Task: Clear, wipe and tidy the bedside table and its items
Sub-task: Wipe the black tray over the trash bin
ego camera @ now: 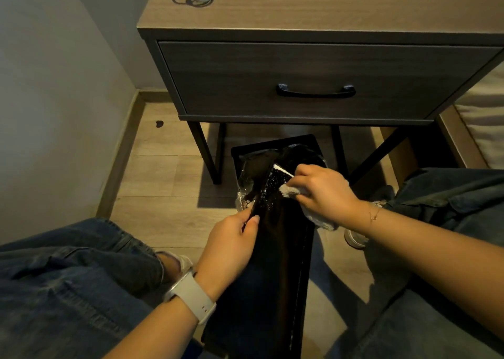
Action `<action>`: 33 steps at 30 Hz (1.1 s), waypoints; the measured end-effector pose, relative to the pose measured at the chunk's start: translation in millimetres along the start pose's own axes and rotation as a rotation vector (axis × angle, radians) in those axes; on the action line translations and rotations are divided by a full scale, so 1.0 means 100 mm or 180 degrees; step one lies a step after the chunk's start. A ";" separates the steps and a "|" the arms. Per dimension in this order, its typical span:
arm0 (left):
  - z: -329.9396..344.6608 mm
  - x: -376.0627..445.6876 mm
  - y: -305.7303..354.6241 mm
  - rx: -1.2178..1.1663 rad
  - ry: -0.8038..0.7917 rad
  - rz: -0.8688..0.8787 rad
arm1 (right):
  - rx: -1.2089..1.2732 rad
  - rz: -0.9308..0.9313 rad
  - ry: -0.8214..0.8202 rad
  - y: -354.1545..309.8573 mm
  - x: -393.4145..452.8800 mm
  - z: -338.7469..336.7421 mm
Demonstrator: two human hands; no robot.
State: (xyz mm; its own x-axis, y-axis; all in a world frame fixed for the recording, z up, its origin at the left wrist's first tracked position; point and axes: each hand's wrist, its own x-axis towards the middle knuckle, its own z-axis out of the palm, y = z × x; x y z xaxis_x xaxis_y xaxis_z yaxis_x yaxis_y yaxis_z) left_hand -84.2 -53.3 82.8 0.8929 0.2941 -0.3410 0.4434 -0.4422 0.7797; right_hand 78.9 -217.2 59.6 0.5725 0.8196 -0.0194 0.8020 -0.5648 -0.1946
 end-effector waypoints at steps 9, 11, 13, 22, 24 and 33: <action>0.04 0.09 -0.06 -0.0104 0.0106 -0.0197 | 0.0245 0.0067 0.0010 -0.17 -0.09 -0.36; 0.06 0.11 -0.07 -0.0013 0.0130 -0.0183 | 0.0422 -0.0283 -0.0133 -0.39 -0.26 -0.38; 0.08 0.11 -0.06 0.0091 0.0081 -0.0124 | 0.0494 -0.0513 -0.0313 -0.59 -0.37 -0.29; 0.27 -0.06 -0.05 -0.0223 -0.0294 -0.0170 | 0.0113 0.0411 -0.0278 -0.01 0.12 0.04; 0.28 -0.04 -0.05 -0.0124 -0.0259 -0.0186 | 0.0171 0.0531 -0.0263 0.01 0.15 -0.02; 0.20 0.03 0.01 0.0089 -0.0108 -0.0009 | 0.0773 0.0061 -0.0459 -0.66 -0.19 -0.27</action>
State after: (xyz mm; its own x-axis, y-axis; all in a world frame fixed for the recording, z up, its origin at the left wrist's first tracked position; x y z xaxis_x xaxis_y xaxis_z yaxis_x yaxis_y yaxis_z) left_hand -80.1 -70.0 71.7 0.8935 0.2666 -0.3613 0.4476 -0.4650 0.7639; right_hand 19.9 -198.5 99.4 0.5432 0.8240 -0.1613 0.7169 -0.5552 -0.4218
